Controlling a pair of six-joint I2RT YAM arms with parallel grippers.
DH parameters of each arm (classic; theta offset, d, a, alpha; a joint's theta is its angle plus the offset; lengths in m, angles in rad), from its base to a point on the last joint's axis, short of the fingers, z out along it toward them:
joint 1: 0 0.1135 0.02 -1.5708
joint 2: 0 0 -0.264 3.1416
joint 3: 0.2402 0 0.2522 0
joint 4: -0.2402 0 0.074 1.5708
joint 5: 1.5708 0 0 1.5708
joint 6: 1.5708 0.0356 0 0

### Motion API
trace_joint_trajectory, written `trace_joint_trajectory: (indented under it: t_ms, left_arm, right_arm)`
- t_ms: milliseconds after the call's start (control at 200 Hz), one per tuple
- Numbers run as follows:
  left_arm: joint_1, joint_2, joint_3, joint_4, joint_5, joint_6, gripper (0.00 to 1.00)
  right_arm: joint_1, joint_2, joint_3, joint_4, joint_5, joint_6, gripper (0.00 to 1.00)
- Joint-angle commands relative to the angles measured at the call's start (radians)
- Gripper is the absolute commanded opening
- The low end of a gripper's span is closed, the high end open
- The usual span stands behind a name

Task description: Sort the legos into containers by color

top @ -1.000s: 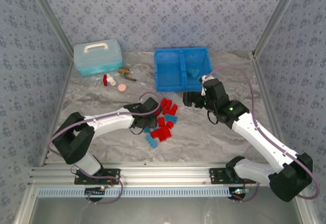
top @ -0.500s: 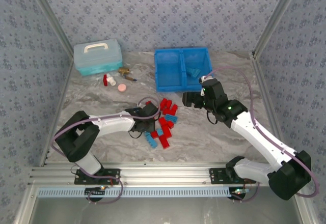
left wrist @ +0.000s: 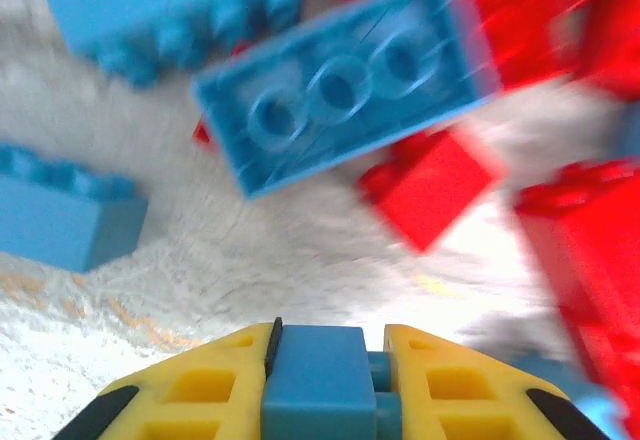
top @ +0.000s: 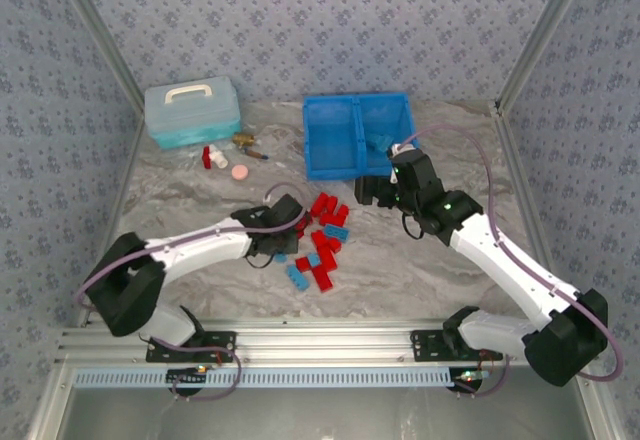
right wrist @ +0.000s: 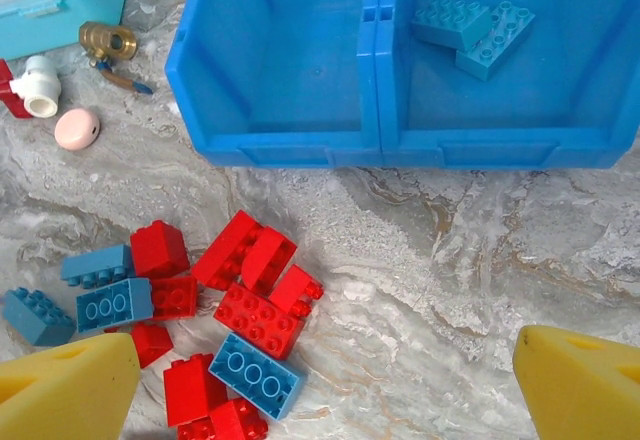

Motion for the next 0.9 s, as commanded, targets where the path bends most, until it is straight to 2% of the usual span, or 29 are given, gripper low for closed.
trace_joint_trajectory:
  t_ms: [0, 160, 415, 530, 695, 750, 894]
  left_arm:
    - [-0.022, -0.049, 0.162, 0.074, -0.031, 0.084, 0.15]
    - [-0.045, 0.125, 0.433, 0.199, -0.042, 0.192, 0.13]
    - [-0.033, 0.568, 0.953, 0.316, -0.077, 0.363, 0.12]
    - [-0.013, 0.797, 1.248, 0.29, -0.084, 0.392, 0.12]
    - [0.014, 1.113, 1.717, 0.116, -0.059, 0.421, 0.13]
    - [0.02, 1.171, 1.772, 0.135, -0.027, 0.439, 0.16]
    - [0.021, 1.223, 1.774, 0.216, -0.009, 0.469, 0.28]
  right_arm:
    - [0.009, -0.069, 0.009, -0.03, 0.061, 0.037, 0.99]
    - [0.008, -0.178, -0.04, -0.05, 0.165, 0.063, 0.99]
    - [-0.004, -0.314, -0.1, -0.135, 0.236, 0.11, 1.0]
    - [-0.007, -0.361, -0.113, -0.178, 0.243, 0.124, 1.0]
    - [-0.009, -0.414, -0.118, -0.219, 0.254, 0.128, 1.0]
    - [-0.011, -0.424, -0.124, -0.224, 0.256, 0.13, 1.0]
    - [-0.012, -0.431, -0.126, -0.231, 0.25, 0.13, 1.0]
